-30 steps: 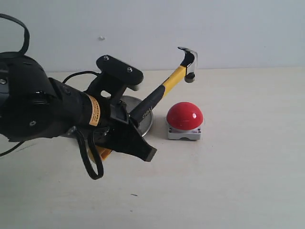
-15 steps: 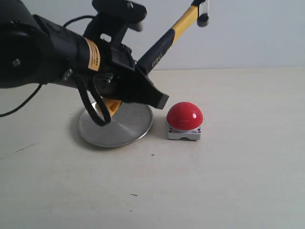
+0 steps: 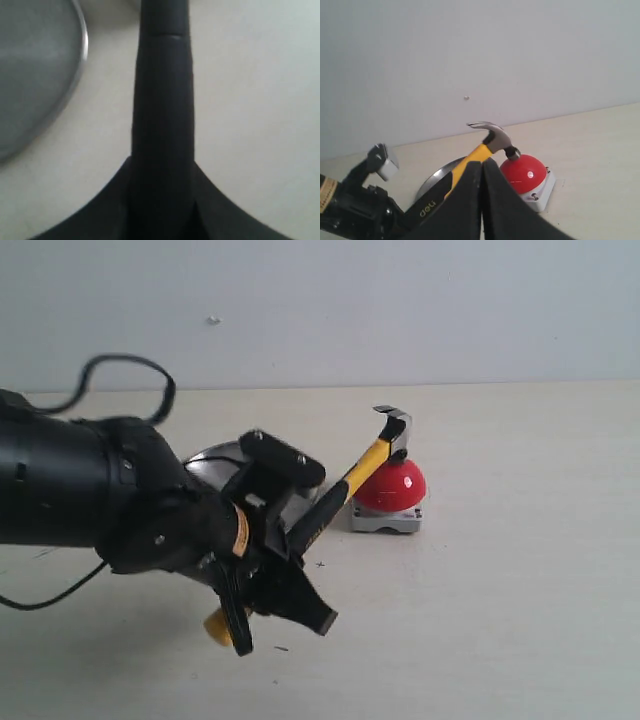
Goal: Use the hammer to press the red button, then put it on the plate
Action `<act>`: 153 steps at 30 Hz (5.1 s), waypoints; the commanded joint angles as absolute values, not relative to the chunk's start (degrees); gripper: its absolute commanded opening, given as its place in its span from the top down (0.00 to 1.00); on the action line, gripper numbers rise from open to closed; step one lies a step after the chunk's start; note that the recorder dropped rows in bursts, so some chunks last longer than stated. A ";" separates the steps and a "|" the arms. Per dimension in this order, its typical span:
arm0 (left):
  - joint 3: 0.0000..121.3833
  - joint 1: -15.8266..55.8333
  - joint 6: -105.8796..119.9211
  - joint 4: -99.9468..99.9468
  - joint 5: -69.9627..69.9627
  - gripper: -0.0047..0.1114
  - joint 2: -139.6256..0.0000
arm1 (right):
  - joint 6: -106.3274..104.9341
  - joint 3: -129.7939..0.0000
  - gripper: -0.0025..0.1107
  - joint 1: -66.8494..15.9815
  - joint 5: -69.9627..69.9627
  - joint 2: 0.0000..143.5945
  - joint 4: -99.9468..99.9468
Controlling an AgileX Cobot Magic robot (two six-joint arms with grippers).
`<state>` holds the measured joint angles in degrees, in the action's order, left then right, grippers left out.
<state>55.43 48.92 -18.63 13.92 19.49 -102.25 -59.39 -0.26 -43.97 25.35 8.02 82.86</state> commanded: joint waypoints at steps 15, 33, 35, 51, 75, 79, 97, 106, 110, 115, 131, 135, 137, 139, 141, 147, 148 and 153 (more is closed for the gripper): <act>65.24 44.27 -16.87 7.39 18.81 0.96 -86.35 | -59.92 0.00 0.98 -43.99 25.72 7.79 82.40; 58.66 22.98 18.42 -38.92 31.32 0.96 -86.02 | -59.92 0.00 0.98 -43.99 25.72 7.79 82.50; 55.84 21.61 28.34 -50.83 27.58 0.96 -86.02 | -59.92 0.00 0.98 -43.99 25.72 7.79 82.50; 47.32 21.15 71.19 -99.95 26.16 0.96 -95.32 | -59.92 0.00 0.98 -43.99 25.72 7.79 82.40; 51.33 19.89 58.19 -99.95 27.04 0.96 -105.77 | -59.92 0.00 0.98 -43.99 25.72 7.79 82.40; 54.90 19.89 59.40 -99.95 28.41 0.96 -107.80 | -59.92 0.00 0.98 -43.99 25.72 7.79 82.40; 55.53 19.89 59.52 -99.95 25.19 0.96 -112.70 | -59.92 0.00 0.98 -43.99 25.72 7.79 82.40; 57.62 20.00 59.52 -99.95 26.18 0.96 -113.72 | -59.92 0.00 0.98 -43.99 25.72 7.79 82.40; 57.62 20.00 59.52 -99.95 27.67 0.96 -113.72 | -59.92 0.00 0.98 -43.99 25.72 7.79 82.40; 57.62 20.00 59.52 -99.95 29.26 0.96 -113.72 | -59.92 0.00 0.98 -43.99 25.72 7.79 82.40; 57.62 20.00 59.43 -99.95 29.24 0.91 -113.72 | -59.92 0.00 0.98 -43.99 25.72 7.79 82.40; 57.51 20.00 59.10 -99.95 29.24 0.78 -113.72 | -59.92 0.00 0.98 -43.99 25.72 7.79 82.40; 57.51 20.00 58.87 -99.95 29.24 0.74 -113.72 | -59.92 0.00 0.98 -43.99 25.72 7.79 82.40; 57.51 20.00 58.21 -99.95 29.24 0.71 -113.72 | -59.92 0.00 0.98 -43.99 25.72 7.79 82.40; 57.51 20.00 58.07 -99.95 29.24 0.67 -113.72 | -59.92 0.00 0.98 -43.99 25.72 7.79 82.40; 57.51 20.00 57.97 -99.95 29.24 0.54 -113.72 | -59.92 0.00 0.98 -43.99 25.72 7.79 82.40; 57.51 20.00 57.97 -99.95 29.24 0.53 -113.72 | -59.92 0.00 0.98 -43.99 25.72 7.79 82.40; 57.51 20.00 56.72 -99.14 29.24 0.53 -113.72 | -59.92 0.00 0.98 -43.99 25.72 7.79 82.40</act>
<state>57.06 19.98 57.78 -99.54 28.77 -114.33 -59.39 -0.26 -43.97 25.45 8.02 82.86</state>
